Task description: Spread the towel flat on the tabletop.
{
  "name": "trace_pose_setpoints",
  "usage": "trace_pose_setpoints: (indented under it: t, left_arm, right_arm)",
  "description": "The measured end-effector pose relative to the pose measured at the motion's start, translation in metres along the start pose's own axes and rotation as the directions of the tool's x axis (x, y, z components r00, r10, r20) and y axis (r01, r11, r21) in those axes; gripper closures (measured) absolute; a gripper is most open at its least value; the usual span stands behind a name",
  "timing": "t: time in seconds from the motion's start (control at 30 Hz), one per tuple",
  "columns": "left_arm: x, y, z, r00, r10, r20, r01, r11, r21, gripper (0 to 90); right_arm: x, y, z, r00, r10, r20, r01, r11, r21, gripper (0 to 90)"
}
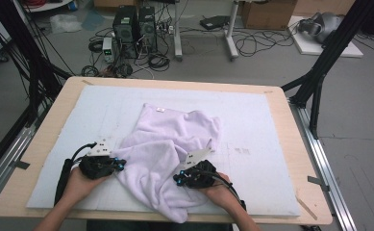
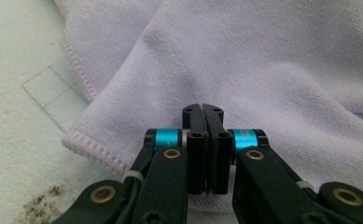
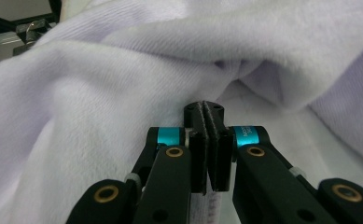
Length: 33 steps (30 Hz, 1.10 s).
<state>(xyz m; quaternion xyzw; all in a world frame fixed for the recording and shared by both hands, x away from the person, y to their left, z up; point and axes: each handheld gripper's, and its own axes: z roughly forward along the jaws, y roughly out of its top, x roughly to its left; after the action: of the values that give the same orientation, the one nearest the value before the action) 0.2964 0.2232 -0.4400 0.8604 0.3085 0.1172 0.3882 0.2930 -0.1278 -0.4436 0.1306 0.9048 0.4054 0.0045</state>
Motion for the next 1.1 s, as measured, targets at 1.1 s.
trace_pose_setpoints:
  t: [1.1]
  left_arm:
    - [0.010,0.002,0.004,0.9943,-0.041,-0.099,0.039,0.9990,-0.021,83.3]
  right_arm:
    - [-0.012,0.015,0.007,0.9934,0.020,0.113,-0.008,0.9951,-0.098,72.3]
